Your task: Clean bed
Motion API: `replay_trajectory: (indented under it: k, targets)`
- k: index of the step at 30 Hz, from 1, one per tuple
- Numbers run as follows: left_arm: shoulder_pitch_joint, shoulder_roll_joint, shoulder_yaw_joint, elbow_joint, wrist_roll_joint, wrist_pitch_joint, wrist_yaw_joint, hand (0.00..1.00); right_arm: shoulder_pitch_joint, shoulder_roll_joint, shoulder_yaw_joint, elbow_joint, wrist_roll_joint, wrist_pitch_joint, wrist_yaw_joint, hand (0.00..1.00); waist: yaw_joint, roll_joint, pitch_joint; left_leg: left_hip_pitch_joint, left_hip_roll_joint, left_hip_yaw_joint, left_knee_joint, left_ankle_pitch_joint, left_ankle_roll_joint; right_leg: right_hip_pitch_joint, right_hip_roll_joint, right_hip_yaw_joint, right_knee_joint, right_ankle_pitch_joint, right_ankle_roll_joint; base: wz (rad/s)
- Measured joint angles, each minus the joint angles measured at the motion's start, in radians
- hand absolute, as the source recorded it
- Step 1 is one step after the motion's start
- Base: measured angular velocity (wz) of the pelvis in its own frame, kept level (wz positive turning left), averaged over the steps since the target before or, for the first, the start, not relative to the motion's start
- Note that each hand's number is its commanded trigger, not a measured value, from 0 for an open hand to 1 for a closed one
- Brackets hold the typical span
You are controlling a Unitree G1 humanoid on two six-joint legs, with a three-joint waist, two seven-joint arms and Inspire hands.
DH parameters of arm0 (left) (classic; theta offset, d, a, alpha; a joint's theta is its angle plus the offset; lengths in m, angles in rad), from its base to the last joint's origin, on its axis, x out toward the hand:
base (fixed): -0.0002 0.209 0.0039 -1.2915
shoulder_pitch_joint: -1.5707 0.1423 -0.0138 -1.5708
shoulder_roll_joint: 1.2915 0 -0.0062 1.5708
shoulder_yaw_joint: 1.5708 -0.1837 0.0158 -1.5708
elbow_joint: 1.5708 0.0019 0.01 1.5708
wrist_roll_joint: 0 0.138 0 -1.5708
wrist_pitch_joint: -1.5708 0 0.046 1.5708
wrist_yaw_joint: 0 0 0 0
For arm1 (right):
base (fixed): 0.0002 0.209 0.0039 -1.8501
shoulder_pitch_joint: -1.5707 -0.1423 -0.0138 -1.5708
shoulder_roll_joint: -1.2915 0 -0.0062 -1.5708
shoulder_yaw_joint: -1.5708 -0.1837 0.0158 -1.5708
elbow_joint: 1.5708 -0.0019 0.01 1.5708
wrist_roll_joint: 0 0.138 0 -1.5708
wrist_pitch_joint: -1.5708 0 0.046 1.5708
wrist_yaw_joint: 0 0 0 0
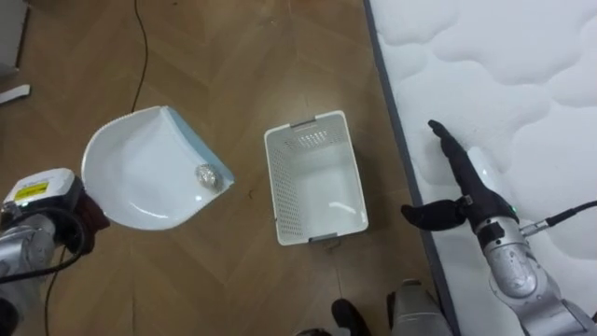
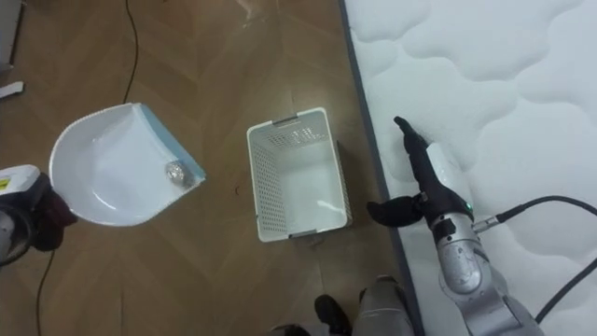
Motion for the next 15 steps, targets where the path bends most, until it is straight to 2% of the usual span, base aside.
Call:
replay_trajectory:
  k: [4,7,11,15]
  targets:
    - [-0.002,0.005,-0.027,-0.01,0.018,0.005,0.0,1.0,-0.002,0.0,0.0,-0.006,0.001,0.0,0.009,0.0,-0.018,0.012,0.0016,0.013,-0.004,0.007,-0.006,0.0,0.0,0.007,-0.004,0.005,0.007,-0.007,0.001,-0.01]
    - [-0.003,0.006,-0.033,-0.015,0.035,0.005,0.0,1.0,-0.002,0.0,0.0,-0.015,0.003,0.0,0.016,0.0,-0.031,0.013,0.0016,0.022,-0.003,0.028,-0.012,0.0,0.0,0.011,-0.008,0.005,0.013,-0.013,0.002,0.04]
    - [-0.01,0.008,-0.038,-0.025,0.077,0.006,0.0,1.0,0.001,0.001,0.0,-0.017,0.006,0.0,0.016,0.0,-0.033,0.016,0.0024,0.033,-0.003,0.034,-0.019,0.0,0.0,0.017,-0.006,0.01,0.012,-0.015,0.0,-0.03]
    - [-0.051,0.025,-0.106,-0.026,0.094,0.009,0.0,1.0,0.002,0.0,0.0,-0.021,0.013,-0.002,0.016,0.0,-0.034,0.02,0.0045,0.038,-0.003,0.041,-0.023,0.0,0.0,0.017,-0.005,0.014,0.012,-0.016,-0.001,-0.03]
